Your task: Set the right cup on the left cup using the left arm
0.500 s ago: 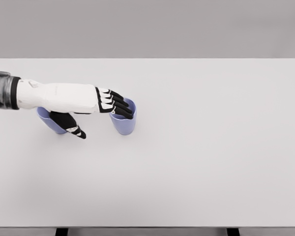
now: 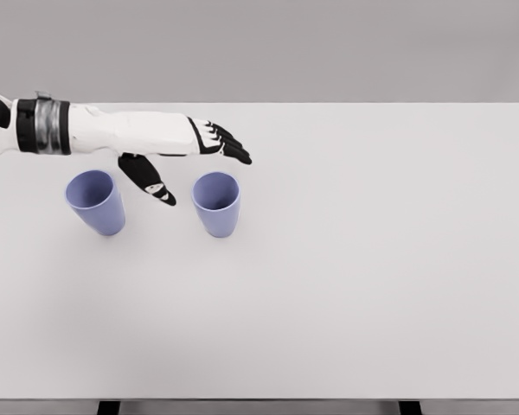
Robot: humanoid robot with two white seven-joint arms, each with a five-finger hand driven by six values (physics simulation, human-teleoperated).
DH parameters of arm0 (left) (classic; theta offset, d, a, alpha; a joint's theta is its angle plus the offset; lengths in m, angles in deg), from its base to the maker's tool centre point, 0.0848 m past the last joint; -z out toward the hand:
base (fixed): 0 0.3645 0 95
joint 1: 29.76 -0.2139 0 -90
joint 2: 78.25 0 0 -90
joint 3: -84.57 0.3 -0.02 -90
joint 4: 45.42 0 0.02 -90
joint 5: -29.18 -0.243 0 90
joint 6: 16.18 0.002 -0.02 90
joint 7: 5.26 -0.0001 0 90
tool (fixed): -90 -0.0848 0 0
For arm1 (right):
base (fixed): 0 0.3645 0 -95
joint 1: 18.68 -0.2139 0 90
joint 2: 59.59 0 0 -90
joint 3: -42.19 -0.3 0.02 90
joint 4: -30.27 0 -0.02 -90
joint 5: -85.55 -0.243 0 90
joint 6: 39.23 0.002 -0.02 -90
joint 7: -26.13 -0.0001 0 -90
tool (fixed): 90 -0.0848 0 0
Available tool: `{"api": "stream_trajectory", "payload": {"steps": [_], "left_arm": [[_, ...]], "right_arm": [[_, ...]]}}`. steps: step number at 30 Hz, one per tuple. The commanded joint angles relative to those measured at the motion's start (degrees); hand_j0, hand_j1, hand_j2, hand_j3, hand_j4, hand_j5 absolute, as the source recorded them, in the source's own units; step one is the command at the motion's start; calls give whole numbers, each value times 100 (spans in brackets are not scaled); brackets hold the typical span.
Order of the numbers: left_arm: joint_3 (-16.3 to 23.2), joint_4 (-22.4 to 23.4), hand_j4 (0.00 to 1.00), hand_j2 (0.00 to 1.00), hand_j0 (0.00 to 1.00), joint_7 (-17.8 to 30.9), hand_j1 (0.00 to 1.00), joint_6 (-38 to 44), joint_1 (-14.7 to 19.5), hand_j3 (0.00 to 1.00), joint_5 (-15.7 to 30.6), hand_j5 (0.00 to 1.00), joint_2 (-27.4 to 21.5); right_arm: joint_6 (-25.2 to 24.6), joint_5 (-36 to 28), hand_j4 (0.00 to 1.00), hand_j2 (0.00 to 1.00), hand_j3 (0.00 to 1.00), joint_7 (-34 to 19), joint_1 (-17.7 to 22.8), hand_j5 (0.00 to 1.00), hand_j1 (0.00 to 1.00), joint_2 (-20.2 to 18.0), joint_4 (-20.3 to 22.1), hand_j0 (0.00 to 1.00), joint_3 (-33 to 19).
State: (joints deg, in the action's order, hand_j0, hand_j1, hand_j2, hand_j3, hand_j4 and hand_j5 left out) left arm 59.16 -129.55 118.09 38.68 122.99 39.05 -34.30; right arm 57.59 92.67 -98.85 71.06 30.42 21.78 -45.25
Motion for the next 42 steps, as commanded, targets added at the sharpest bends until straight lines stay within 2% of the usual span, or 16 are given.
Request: {"api": "stream_trajectory", "payload": {"steps": [1,2,6,8,18,21,26,29,42], "left_arm": [[158,370,100,100,100,-21,100,14,0,100,-90,100,368],[264,441,100,100,100,-30,100,14,0,100,-179,100,386],[282,634,100,100,100,-39,100,14,-71,100,-196,100,403],[282,784,100,100,100,-39,100,14,-97,100,-460,100,553],[229,836,100,100,100,-74,100,14,-97,100,-469,100,597],[264,1030,100,100,100,-329,100,14,-106,100,-495,100,606],[229,1197,100,100,100,-434,100,14,-334,100,-671,100,623],[247,1206,100,100,100,-443,100,14,-343,100,-838,100,764],[211,1302,100,100,100,-566,100,14,-519,100,-908,100,984]], "right_arm": [[3,9,100,100,100,-3,0,100,100,0,-4,100,-1],[3,9,100,100,100,-3,0,100,100,0,-4,100,-1],[3,9,100,100,100,-3,0,100,100,0,-4,100,-1],[3,9,100,100,100,-3,0,100,100,0,-4,100,-1],[3,9,100,100,100,-3,0,100,100,0,-4,100,-1],[3,9,100,100,100,-3,0,100,100,0,-4,100,-1],[3,9,100,100,100,-3,0,100,100,0,-4,100,-1],[3,9,100,100,100,-3,0,100,100,0,-4,100,-1],[3,9,100,100,100,-3,0,100,100,0,-4,100,-1]]}}
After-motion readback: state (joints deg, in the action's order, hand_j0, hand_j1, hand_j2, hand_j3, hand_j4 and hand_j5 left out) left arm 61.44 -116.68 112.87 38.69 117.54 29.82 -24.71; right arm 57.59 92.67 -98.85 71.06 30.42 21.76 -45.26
